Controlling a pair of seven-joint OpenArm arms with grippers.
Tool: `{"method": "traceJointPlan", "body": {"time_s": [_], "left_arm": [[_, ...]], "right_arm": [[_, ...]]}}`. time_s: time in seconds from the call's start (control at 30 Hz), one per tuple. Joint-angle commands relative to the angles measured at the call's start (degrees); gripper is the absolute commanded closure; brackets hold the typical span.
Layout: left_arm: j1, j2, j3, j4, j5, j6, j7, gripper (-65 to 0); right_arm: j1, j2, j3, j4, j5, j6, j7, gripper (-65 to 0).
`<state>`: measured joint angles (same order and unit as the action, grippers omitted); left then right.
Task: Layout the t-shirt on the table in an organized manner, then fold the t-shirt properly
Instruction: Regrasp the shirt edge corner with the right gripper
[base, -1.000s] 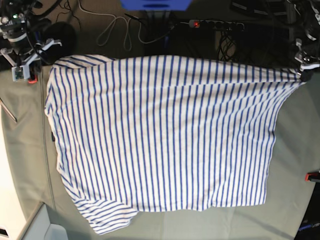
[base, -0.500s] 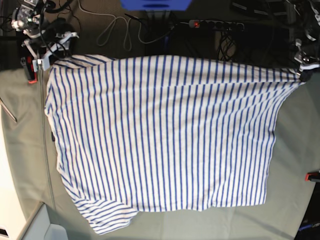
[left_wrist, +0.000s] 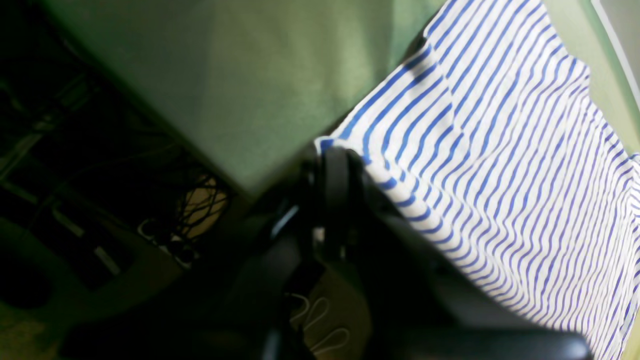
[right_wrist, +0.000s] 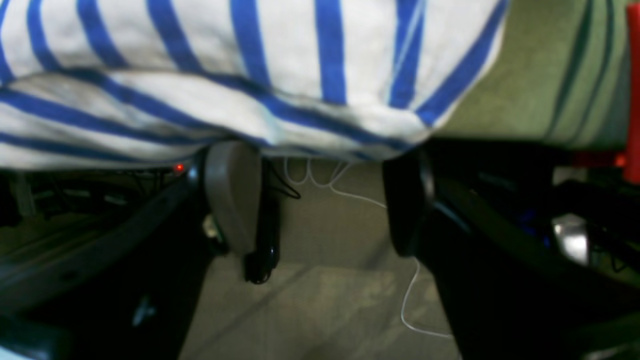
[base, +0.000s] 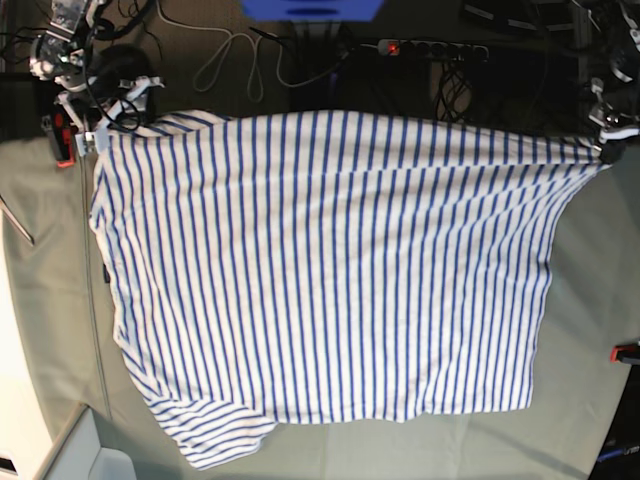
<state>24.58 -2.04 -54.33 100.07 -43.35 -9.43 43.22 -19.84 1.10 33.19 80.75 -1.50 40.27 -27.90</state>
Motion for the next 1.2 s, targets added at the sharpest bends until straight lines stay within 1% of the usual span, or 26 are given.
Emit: {"method": "traceJointPlan", "body": {"time_s": [0.0, 0.07, 0.1, 0.13, 0.2, 0.27, 0.43, 0.57, 0.67, 0.87, 1.0, 1.17], "left_arm": [[0.17, -0.73, -0.49, 0.81, -0.56, -0.28, -1.33, -0.1], [0.17, -0.73, -0.49, 0.81, -0.56, -0.28, -1.33, -0.1], [0.17, -0.73, -0.49, 0.81, -0.56, -0.28, -1.33, -0.1], [0.17, -0.73, -0.49, 0.81, -0.56, -0.28, -1.33, -0.1], [0.17, -0.73, -0.49, 0.81, -0.56, -0.28, -1.33, -0.1], [0.17, -0.73, -0.49, 0.81, -0.56, -0.28, -1.33, -0.1], [0.17, -0.73, -0.49, 0.81, -0.56, -0.28, -1.33, -0.1], [0.17, -0.73, -0.49, 0.81, -0.56, -0.28, -1.33, -0.1], [0.17, -0.73, -0.49, 0.81, -0.56, -0.28, -1.33, -0.1], [0.08, -0.73, -0.22, -0.86, -0.56, -0.28, -1.51, -0.1], [-1.24, -0.73, -0.22, -3.41, -0.56, -0.28, -1.51, -0.1], [-1.24, -0.73, -0.14, -3.59, -0.56, -0.28, -1.42, -0.1]], "right_arm": [[0.45, 0.52, 0.17, 0.96, 0.66, -0.27, 1.04, -39.1], [0.63, 0.52, 0.17, 0.70, 0.66, -0.27, 1.04, -37.5], [0.63, 0.52, 0.17, 0.79, 0.66, -0.27, 1.04, -34.3], [0.63, 0.52, 0.08, 0.96, 0.66, -0.27, 1.04, -29.5], [0.63, 0.43, 0.08, 1.05, 0.66, -0.27, 1.04, -16.0], [0.54, 0.35, 0.26, 1.05, 0.66, -0.27, 1.04, 0.0], [-0.78, 0.61, 1.23, 1.67, 0.66, -0.27, 1.04, 0.0], [-2.45, 0.26, 4.30, 6.68, 0.66, -0.27, 1.04, 0.0], [-3.77, 0.17, 5.36, 11.60, 0.66, -0.27, 0.96, 0.0], [-4.91, 0.08, 5.62, 18.63, 0.66, -0.27, 0.69, 0.0], [-4.21, 0.08, 5.45, 19.51, 0.57, -0.27, 0.69, 0.0], [-2.36, 0.43, 5.01, 19.07, 0.31, -0.27, 0.69, 0.0]]}}
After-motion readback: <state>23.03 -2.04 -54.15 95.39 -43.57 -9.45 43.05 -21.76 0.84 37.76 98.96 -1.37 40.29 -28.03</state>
